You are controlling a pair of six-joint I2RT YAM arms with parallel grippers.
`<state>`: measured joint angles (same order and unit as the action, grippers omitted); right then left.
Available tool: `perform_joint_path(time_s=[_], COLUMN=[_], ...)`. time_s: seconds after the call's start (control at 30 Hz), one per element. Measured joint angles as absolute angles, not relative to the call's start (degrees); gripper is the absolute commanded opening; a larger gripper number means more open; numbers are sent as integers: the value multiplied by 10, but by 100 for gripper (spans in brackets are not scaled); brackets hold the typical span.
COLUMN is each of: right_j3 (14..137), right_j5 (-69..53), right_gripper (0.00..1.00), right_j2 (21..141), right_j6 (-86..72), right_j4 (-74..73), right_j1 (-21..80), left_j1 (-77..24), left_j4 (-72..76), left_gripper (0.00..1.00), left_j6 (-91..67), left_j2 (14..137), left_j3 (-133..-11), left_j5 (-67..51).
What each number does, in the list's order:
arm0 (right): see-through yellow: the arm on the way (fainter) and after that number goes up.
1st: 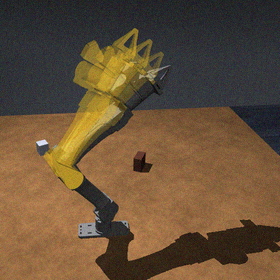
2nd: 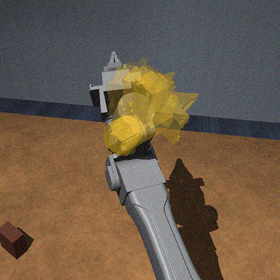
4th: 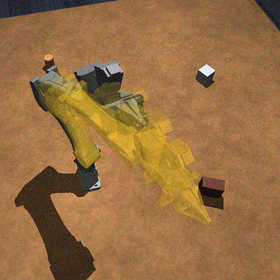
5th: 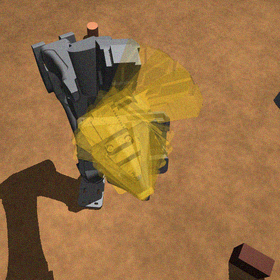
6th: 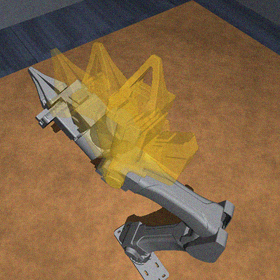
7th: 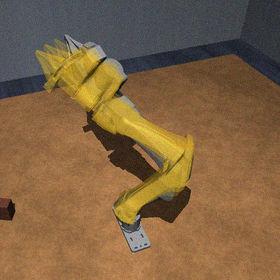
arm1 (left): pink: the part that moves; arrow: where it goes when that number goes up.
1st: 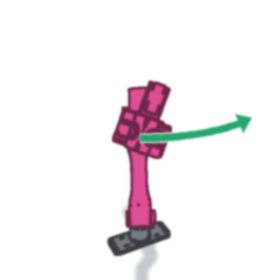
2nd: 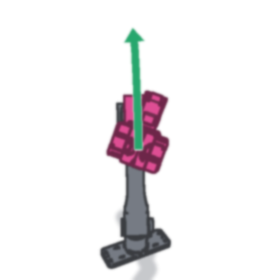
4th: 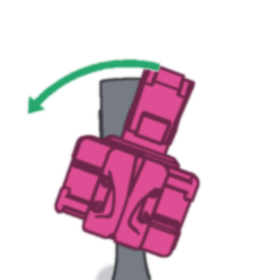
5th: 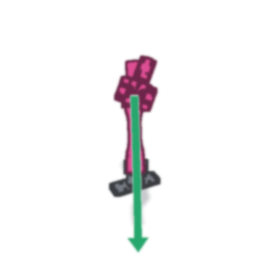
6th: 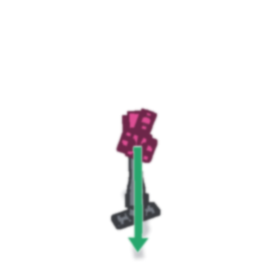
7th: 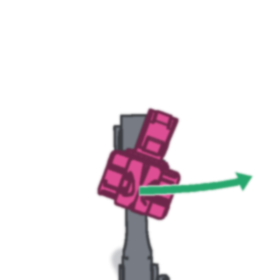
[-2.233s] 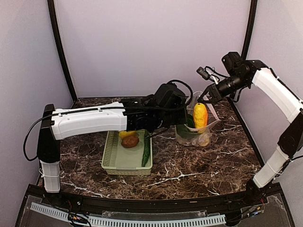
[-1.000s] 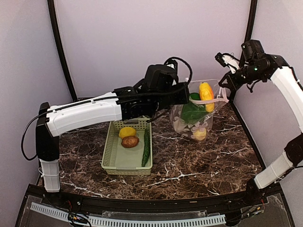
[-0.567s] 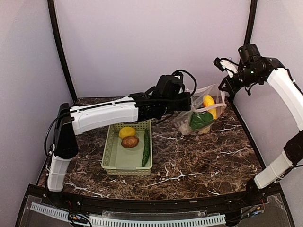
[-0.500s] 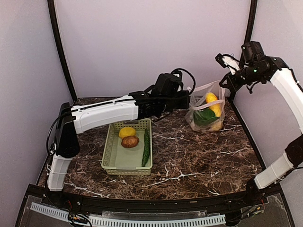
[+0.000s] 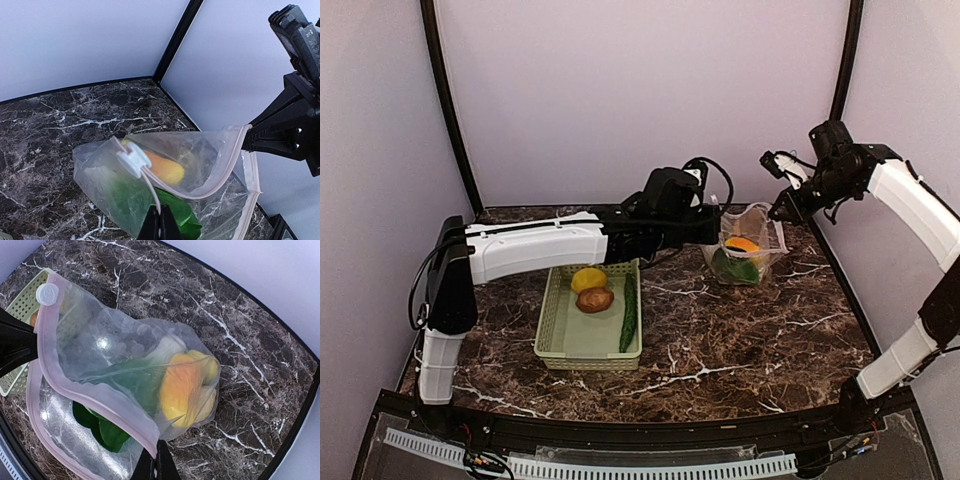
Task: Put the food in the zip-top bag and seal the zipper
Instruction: Adjust the zipper food storage bag at the center of the board.
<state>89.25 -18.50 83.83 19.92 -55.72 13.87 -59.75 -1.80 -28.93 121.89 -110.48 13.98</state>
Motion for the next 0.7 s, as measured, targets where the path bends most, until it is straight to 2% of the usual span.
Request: perform_joint_path(time_s=[0.1, 0.2, 0.37, 0.43, 0.57, 0.7], right_j3=[890, 908, 943, 957, 1004, 1040], right_j5=[-185, -183, -178, -177, -168, -152], right_gripper=[0, 0, 0, 0, 0, 0], right_j2=[840, 826, 819, 823, 849, 879], right_j6=[194, 191, 190, 189, 189, 190], right_j4=[-560, -558, -552, -552, -548, -544], right_j1=[139, 139, 138, 137, 131, 120], left_j1=[-597, -597, -597, -597, -597, -597], left_j4=[-22, -23, -34, -36, -48, -76], left_gripper=[6, 28, 54, 62, 71, 75], left_j6=[-290, -287, -265, -253, -236, -217], left_j2=[1222, 1222, 1212, 1184, 1088, 995], left_j3=[-1105, -1107, -1097, -1063, -957, -877], left_j5=[135, 130, 111, 109, 119, 145])
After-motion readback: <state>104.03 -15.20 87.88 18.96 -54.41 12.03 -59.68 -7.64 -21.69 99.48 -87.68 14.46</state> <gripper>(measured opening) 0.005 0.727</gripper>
